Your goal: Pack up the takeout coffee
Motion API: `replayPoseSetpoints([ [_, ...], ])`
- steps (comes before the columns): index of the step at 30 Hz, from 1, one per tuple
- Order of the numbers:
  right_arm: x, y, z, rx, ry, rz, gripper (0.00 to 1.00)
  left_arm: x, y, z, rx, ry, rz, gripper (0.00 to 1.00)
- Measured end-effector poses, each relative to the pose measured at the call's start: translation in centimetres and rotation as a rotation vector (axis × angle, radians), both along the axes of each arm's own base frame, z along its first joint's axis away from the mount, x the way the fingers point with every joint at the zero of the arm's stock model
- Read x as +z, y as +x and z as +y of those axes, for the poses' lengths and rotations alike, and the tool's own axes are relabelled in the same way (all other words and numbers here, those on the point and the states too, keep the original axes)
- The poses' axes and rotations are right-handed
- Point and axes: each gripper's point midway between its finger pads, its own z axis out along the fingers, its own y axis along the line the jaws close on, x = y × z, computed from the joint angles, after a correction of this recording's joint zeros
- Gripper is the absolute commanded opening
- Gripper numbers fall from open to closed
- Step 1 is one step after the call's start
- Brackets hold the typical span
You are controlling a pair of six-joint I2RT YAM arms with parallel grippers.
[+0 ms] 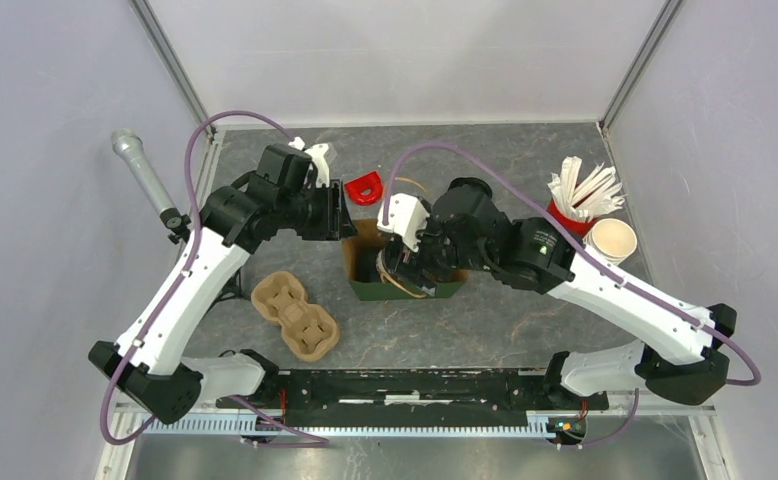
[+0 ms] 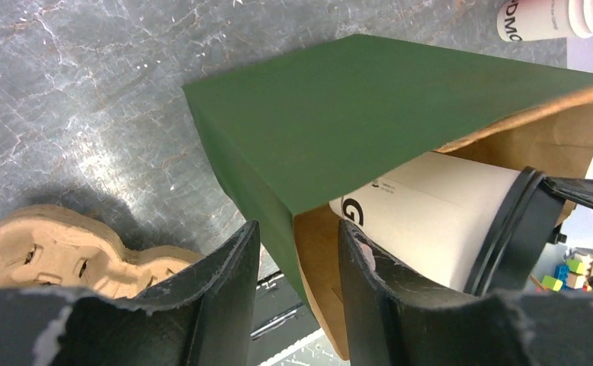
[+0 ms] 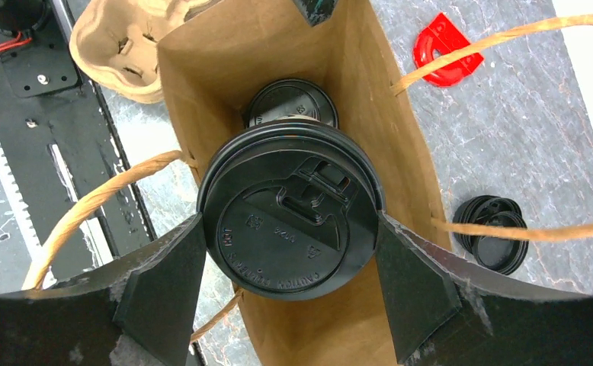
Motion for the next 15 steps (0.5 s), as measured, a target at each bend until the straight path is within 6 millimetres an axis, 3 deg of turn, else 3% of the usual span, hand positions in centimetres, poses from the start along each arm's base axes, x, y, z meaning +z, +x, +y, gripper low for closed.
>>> replayPoseSetpoints([
  [5, -0.3, -1.3, 0.6, 0.011, -0.028, -0.034, 0.51, 0.1, -1.7, 0.5, -0.015, -0.008, 0.019, 0.52],
  [9, -0.7, -2.2, 1.0, 0.019, -0.037, -0.052, 0.51, -0.2, -3.0, 0.8, -0.033, -0.015, 0.047, 0.59],
  [15, -1.6, -3.6, 1.4, 0.038, -0.055, -0.054, 0.51, -0.9, -5.7, 0.8, -0.072, -0.064, 0.101, 0.57],
])
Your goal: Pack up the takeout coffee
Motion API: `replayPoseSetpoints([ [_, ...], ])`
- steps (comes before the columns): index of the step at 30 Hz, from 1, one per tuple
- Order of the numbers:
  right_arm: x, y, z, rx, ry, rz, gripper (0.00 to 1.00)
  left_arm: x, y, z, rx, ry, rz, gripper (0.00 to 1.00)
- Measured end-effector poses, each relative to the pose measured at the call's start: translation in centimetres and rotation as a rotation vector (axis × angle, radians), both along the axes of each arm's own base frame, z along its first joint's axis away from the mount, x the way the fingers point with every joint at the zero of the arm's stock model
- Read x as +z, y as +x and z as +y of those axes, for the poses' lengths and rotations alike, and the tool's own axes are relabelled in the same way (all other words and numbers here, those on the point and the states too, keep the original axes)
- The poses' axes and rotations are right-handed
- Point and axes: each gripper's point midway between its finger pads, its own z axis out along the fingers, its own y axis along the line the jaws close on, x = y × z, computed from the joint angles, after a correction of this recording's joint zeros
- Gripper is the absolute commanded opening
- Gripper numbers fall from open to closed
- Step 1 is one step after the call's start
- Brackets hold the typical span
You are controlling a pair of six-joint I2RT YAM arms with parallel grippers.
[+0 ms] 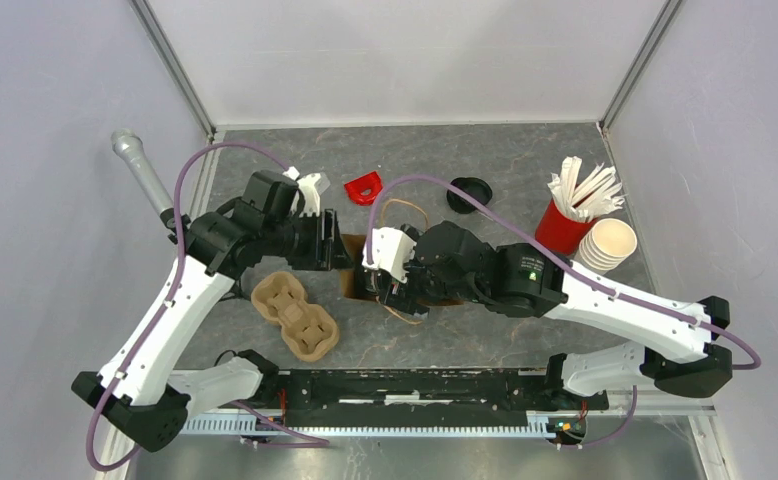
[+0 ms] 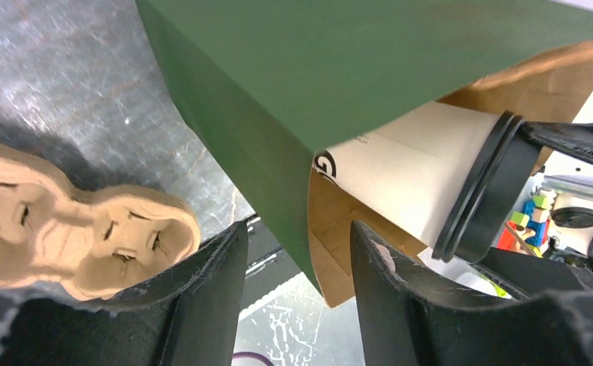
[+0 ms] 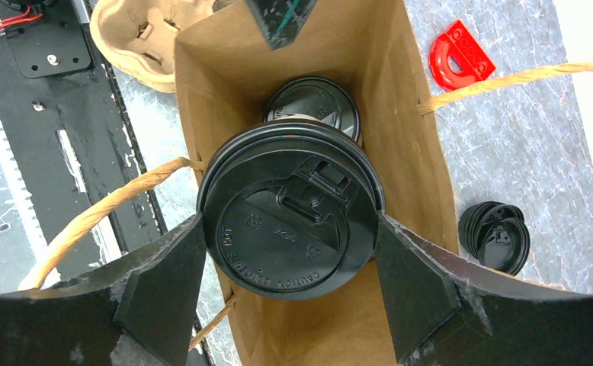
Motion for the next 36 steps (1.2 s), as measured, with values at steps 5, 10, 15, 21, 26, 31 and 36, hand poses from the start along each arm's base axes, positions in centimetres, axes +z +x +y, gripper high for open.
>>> replayPoseSetpoints([
  [5, -0.1, -0.3, 0.4, 0.003, 0.004, -0.011, 0.5, -1.3, -1.1, -0.1, 0.001, -0.019, 0.052, 0.45],
  [10, 0.0, 0.0, 0.4, -0.016, 0.014, -0.028, 0.5, -1.6, -0.6, -0.7, -0.006, -0.041, 0.047, 0.19],
  [15, 0.1, 0.6, -0.5, -0.055, 0.009, -0.057, 0.5, -1.6, 0.6, -1.3, -0.035, -0.062, -0.032, 0.13],
  [21, 0.6, 1.2, -1.5, -0.097, 0.003, -0.093, 0.5, -1.1, 1.9, -2.4, -0.126, -0.093, -0.152, 0.1],
  [26, 0.8, 2.0, -2.6, -0.128, -0.017, -0.137, 0.47, -0.5, 2.7, -3.2, -0.182, -0.113, -0.226, 0.09],
  [31, 0.1, 3.5, -3.9, -0.166, -0.062, -0.166, 0.47, -0.4, 3.7, -3.8, -0.205, -0.12, -0.277, 0.08],
  [36, -0.2, 5.1, -4.9, -0.202, -0.088, -0.185, 0.47, -1.7, 4.2, -3.9, -0.219, -0.122, -0.329, 0.08],
])
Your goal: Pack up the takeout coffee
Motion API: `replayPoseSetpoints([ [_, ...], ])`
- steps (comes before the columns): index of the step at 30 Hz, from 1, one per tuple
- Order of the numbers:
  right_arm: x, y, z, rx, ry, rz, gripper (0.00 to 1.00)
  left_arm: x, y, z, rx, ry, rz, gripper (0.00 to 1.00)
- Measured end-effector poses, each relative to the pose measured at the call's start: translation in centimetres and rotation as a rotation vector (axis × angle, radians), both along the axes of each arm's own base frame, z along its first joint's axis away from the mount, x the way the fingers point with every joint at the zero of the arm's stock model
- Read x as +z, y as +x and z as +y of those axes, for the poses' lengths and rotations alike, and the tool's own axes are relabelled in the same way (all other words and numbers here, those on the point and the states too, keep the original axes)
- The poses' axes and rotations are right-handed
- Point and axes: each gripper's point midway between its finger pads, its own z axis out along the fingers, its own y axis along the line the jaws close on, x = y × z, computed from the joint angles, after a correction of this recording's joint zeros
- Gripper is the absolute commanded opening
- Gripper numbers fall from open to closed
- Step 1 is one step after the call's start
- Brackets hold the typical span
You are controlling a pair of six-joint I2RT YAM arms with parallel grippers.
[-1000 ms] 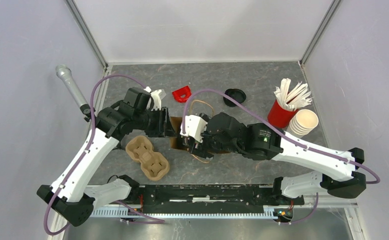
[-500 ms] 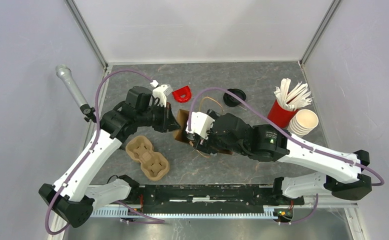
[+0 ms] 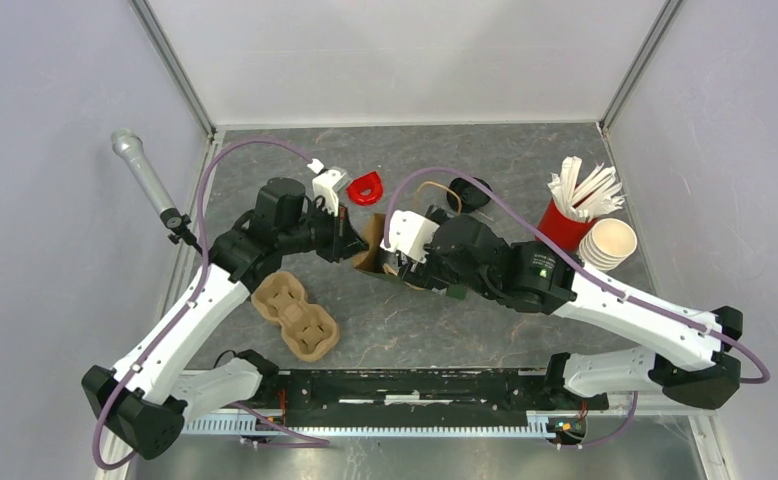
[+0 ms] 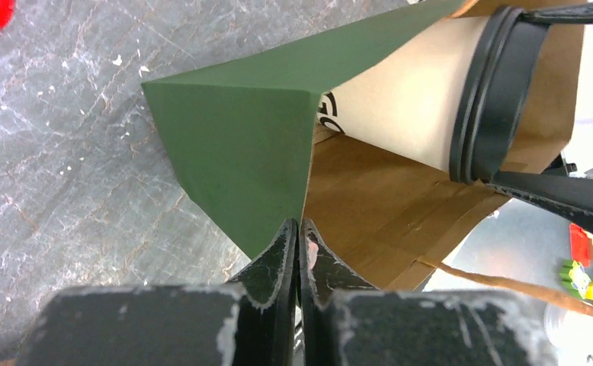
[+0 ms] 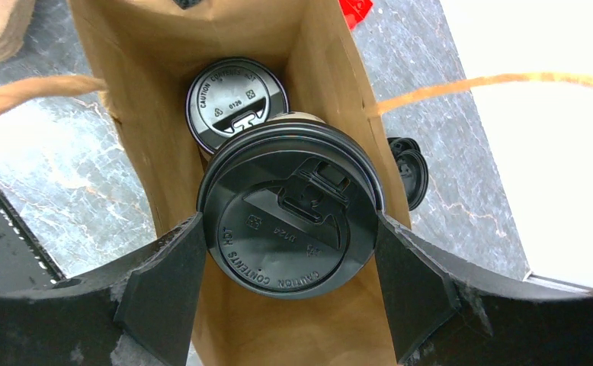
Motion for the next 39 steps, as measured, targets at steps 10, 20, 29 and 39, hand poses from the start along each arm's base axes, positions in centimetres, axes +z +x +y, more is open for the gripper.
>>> replayPoseSetpoints([
  [10, -2.2, 0.3, -0.5, 0.02, -0.073, -0.002, 0.48, 0.2, 0.6, -0.3, 0.006, -0.073, -0.118, 0.14],
  [20, -2.7, 1.3, 0.0, 0.048, -0.121, -0.031, 0.48, 0.1, 2.0, -0.8, 0.016, -0.076, -0.146, 0.11],
  [29, -2.8, 1.6, 0.7, 0.078, -0.119, -0.024, 0.48, 1.1, 2.3, -0.4, 0.047, -0.045, -0.129, 0.49],
  [39, -3.4, -0.1, 0.9, 0.137, -0.082, 0.01, 0.48, 1.6, -1.0, 1.5, 0.11, 0.015, 0.089, 0.63],
])
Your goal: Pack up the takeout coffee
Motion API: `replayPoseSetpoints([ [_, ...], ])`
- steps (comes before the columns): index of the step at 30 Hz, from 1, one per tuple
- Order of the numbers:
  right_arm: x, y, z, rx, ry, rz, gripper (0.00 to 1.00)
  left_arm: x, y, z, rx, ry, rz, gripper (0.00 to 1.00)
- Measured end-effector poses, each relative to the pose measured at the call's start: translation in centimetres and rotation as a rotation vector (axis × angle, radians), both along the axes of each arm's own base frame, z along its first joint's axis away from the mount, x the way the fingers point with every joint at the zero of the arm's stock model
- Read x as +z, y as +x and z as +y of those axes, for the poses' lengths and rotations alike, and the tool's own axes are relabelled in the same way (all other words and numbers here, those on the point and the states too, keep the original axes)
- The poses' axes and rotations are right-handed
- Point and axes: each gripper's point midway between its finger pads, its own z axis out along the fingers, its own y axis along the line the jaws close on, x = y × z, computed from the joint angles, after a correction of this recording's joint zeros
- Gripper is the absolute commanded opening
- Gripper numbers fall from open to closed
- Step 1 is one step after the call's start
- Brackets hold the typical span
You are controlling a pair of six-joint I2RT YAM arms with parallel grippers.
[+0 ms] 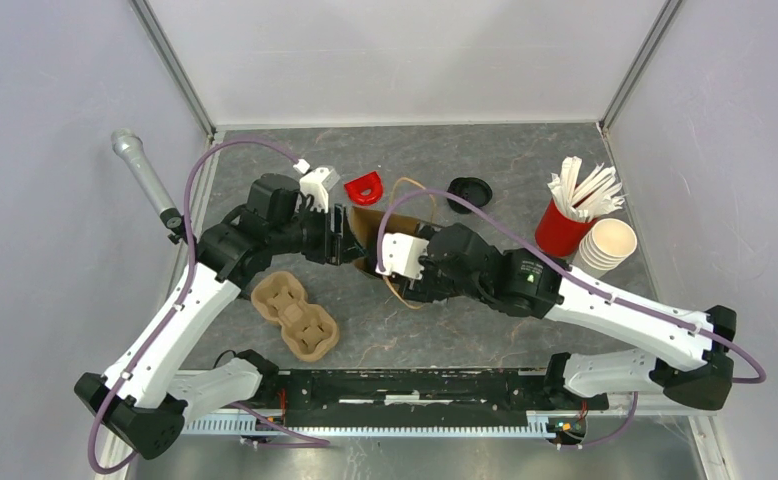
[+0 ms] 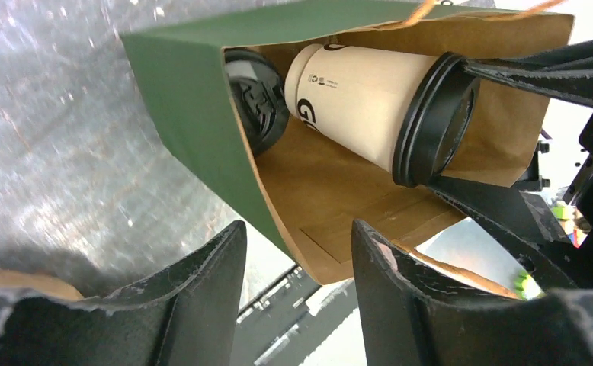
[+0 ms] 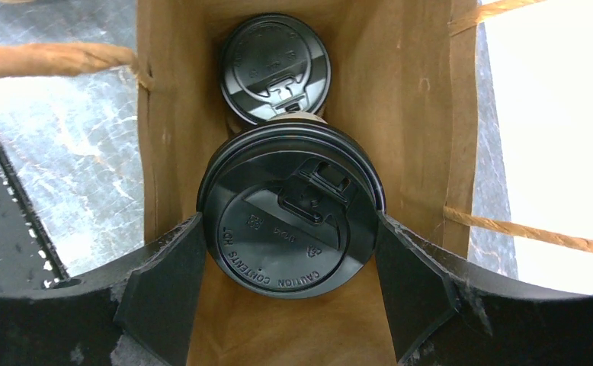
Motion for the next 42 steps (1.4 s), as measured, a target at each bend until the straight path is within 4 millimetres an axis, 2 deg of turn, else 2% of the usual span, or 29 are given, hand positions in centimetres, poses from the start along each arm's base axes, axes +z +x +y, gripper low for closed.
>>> replayPoseSetpoints([
  [3, -0.5, -1.2, 0.2, 0.034, -0.005, 0.011, 0.48, -0.8, -1.1, 0.4, 0.024, 0.007, 0.082, 0.68],
  [11, -1.2, -3.0, 0.9, 0.084, -0.026, 0.015, 0.48, -1.0, -2.7, 1.0, 0.055, -0.008, 0.142, 0.61],
  [16, -1.6, -3.3, 0.8, 0.082, -0.047, -0.003, 0.48, -2.3, -3.2, 1.2, 0.062, 0.006, 0.188, 0.58],
  [19, -1.9, -3.6, 0.7, 0.084, -0.063, -0.015, 0.48, -2.7, -3.7, 1.4, 0.059, 0.018, 0.211, 0.52],
  [25, -2.0, -3.6, 1.0, 0.086, -0.076, -0.027, 0.48, -2.7, -4.4, 1.6, 0.048, 0.014, 0.215, 0.32],
  [31, -2.2, -3.1, 2.8, 0.095, -0.098, -0.035, 0.48, -2.9, -4.9, 1.7, 0.02, 0.019, 0.207, 0.11],
  [35, -2.2, -2.7, 3.6, 0.103, -0.105, -0.049, 0.48, -3.4, -5.3, 1.6, 0.006, 0.017, 0.223, 0.06],
  [42, -1.9, -2.1, 4.6, 0.102, -0.106, -0.079, 0.48, -3.8, -5.7, 1.9, 0.005, 0.019, 0.227, 0.05],
])
